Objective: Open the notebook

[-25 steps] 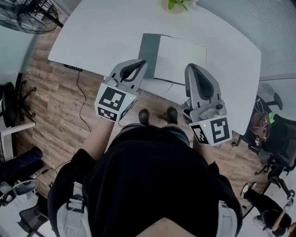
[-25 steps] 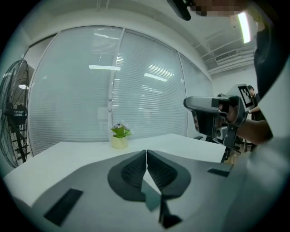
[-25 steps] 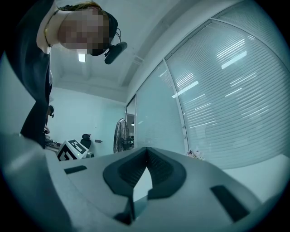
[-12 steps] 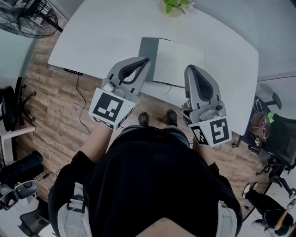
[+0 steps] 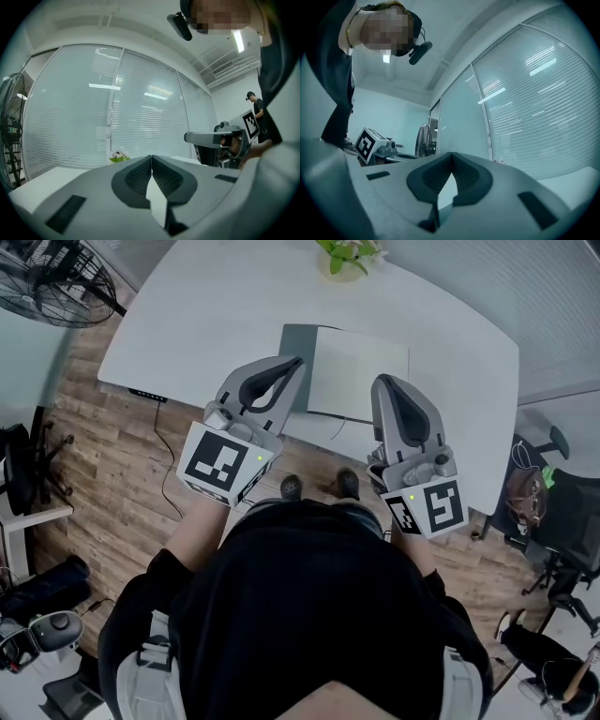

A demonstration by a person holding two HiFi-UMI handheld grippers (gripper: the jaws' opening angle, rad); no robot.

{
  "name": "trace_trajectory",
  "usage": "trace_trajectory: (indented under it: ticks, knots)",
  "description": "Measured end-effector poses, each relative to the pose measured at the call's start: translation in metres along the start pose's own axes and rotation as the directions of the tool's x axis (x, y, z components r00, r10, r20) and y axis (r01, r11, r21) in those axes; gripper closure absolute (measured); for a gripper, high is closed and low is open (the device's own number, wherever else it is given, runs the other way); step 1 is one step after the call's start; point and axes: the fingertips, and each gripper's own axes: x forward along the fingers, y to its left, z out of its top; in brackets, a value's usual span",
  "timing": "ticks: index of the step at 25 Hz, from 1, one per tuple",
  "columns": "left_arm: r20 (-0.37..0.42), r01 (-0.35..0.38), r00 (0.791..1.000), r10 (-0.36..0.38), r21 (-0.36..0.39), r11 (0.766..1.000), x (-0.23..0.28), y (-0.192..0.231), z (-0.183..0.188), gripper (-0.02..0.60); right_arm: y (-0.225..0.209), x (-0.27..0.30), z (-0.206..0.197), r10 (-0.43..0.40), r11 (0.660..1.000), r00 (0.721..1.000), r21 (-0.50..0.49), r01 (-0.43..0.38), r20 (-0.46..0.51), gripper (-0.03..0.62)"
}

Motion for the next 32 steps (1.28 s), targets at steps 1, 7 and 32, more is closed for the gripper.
trace_trajectory:
  ticks: [1, 7, 32]
  knots:
    - [0.003, 0.001, 1.0, -0.001, -0.002, 1.0, 0.001, 0.0, 0.0, 0.567, -0.001, 0.0, 0.0, -0.001, 1.0, 1.0, -0.001, 0.001, 0.0, 0.589]
    - [0.008, 0.003, 1.0, -0.003, 0.015, 1.0, 0.003, -0.002, 0.004, 0.568, -0.001, 0.0, 0.003, 0.0, 1.0, 1.0, -0.01, 0.0, 0.005, 0.589]
    - [0.009, 0.013, 1.0, -0.013, 0.021, 1.0, -0.001, -0.001, 0.013, 0.568, 0.003, -0.002, 0.012, 0.003, 0.998, 1.0, -0.055, -0.002, 0.018, 0.589]
